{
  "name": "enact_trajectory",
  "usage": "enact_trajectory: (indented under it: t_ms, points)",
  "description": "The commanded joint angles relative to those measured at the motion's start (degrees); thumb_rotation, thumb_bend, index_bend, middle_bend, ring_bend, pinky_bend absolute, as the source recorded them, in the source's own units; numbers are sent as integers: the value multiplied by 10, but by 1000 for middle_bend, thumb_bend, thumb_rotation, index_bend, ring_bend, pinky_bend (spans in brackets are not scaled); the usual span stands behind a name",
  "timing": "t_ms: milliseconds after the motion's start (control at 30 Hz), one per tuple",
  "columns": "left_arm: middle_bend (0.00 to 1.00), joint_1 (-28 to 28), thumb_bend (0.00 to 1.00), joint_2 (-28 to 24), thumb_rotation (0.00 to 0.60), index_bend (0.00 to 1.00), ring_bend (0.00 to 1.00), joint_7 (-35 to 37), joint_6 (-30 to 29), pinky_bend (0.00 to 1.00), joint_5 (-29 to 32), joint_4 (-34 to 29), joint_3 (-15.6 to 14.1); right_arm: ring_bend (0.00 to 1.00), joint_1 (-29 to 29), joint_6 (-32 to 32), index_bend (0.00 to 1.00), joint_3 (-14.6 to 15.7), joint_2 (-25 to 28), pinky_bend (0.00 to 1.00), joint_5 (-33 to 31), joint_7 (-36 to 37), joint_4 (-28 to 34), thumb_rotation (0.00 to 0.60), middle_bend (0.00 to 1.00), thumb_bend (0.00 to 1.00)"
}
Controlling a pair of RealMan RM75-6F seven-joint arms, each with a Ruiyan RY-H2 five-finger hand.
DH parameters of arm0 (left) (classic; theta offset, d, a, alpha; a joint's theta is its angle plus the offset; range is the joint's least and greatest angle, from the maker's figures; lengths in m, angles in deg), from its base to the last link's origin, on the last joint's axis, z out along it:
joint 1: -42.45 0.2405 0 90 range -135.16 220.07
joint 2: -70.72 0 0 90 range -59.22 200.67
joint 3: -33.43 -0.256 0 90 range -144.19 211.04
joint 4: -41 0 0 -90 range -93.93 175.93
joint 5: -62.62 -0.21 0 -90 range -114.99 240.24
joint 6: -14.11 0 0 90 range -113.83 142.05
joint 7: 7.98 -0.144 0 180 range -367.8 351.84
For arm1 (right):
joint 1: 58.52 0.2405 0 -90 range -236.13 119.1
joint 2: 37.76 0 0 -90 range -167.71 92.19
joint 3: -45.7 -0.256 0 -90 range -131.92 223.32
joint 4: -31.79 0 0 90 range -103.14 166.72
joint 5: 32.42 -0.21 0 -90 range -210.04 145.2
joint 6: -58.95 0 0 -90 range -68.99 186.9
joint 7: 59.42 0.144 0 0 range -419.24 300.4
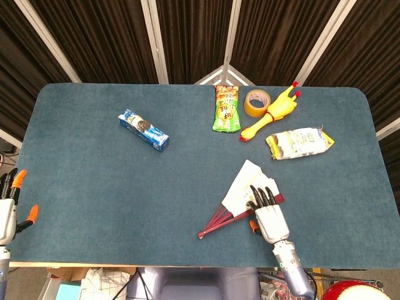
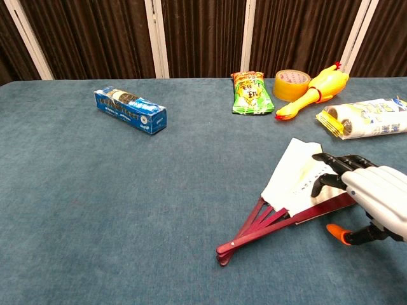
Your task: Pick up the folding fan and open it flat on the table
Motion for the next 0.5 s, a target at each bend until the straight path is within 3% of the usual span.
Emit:
enact_trajectory:
  t_ms: [33,500]
  points:
    - [0,0,489,0,600,74,0,0,0,17,0,0,0,93,3,1,369,-1,-3,11,1,-2,0,600,21,346]
    - [0,-5,489,4,600,74,0,-4,6,17,6,2,2,94,27,21,442,-16,-27,11,-13,-8,-14,600,30,346]
